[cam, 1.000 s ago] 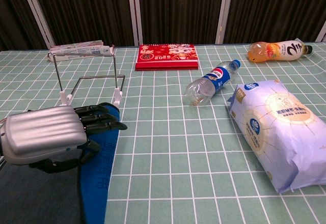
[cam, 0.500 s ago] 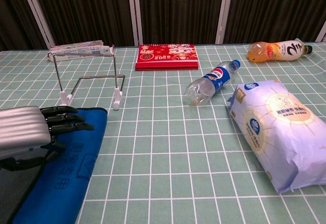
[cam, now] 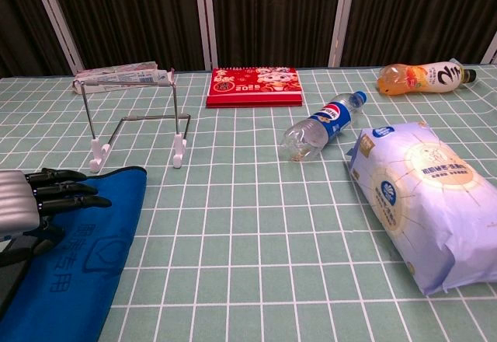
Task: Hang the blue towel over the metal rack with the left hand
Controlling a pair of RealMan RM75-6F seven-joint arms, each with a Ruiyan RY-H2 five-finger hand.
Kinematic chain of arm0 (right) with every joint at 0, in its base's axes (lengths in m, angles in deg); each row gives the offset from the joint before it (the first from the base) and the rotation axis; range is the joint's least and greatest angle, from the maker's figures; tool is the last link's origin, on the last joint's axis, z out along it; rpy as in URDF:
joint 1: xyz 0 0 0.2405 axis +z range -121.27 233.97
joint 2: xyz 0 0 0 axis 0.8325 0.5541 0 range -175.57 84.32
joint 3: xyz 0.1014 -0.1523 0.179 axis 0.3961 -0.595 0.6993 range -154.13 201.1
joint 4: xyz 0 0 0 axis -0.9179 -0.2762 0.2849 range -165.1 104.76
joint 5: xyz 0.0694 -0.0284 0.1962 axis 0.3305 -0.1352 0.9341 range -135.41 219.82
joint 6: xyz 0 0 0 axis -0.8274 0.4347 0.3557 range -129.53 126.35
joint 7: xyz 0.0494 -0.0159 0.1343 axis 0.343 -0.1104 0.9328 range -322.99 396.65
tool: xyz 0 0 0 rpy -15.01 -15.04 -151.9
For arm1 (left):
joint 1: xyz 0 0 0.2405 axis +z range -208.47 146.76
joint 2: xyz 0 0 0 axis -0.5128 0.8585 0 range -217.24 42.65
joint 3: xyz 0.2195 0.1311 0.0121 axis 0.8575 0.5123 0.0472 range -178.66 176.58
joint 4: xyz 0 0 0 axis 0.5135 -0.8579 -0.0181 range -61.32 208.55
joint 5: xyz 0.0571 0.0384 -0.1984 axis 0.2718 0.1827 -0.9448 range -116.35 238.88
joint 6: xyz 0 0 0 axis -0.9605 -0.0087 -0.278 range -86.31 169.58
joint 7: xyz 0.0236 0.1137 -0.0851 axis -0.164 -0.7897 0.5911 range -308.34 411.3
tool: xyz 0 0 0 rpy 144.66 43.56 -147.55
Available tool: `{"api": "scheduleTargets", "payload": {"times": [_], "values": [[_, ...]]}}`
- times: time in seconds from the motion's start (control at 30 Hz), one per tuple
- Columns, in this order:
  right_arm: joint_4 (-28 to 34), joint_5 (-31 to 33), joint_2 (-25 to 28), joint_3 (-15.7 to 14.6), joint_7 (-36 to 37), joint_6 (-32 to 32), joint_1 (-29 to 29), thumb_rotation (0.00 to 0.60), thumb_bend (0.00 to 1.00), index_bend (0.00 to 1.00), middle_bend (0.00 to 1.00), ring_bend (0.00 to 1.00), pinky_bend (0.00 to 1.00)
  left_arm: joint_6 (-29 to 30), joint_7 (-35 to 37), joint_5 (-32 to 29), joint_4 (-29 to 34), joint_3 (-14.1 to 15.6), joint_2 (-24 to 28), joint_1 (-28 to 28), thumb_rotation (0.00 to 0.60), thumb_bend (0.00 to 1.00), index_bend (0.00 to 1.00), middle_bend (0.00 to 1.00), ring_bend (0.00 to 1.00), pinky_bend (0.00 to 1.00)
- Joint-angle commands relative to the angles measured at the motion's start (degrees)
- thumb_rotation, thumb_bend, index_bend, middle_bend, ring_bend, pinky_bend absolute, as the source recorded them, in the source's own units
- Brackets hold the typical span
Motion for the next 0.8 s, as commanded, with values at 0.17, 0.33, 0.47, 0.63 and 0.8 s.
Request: {"api": "scheduleTargets", "payload": {"times": [0.17,0.33,0.47,0.63,0.8], "values": [[0.11,0.04,-0.09,-0.02,-0.33,-0.05,-0.03,0.600,0.00,0.00,0.00,0.00,0.00,0.75,0.70,0.44,-2.05,-0.25,0.02,0.70,0.600,0.56,0.73,0.00,0.00,0.00],[0.21,0.01,-0.08,-0.06,-0.48,-0.05,-0.04,0.600,0.00,0.00,0.00,0.00,0.00,0.96,0.95,0.81,-2.94,-0.32,0.08,1.01,0.600,0.56,0.73,0.00,0.00,0.00],[0.22,0.14,-0.04,-0.02,-0.45,0.08,-0.01,0.600,0.00,0.00,0.00,0.00,0.00,0.49,1.05,0.92,-3.21,-0.28,0.21,1.07,0.600,0.56,0.73,0.00,0.00,0.00],[0.25,0.11,-0.03,-0.01,-0.46,-0.10,-0.09,0.600,0.00,0.00,0.00,0.00,0.00,1.12,1.12,1.31,-3.59,-0.16,0.70,1.56,0.600,0.56,0.73,0.00,0.00,0.00],[0.32,0.06,-0.05,-0.07,-0.71,-0.07,-0.09,0.600,0.00,0.00,0.00,0.00,0.00,1.85,2.29,1.59,-4.33,-0.07,0.86,2.04,0.600,0.56,0.73,0.00,0.00,0.00]]}}
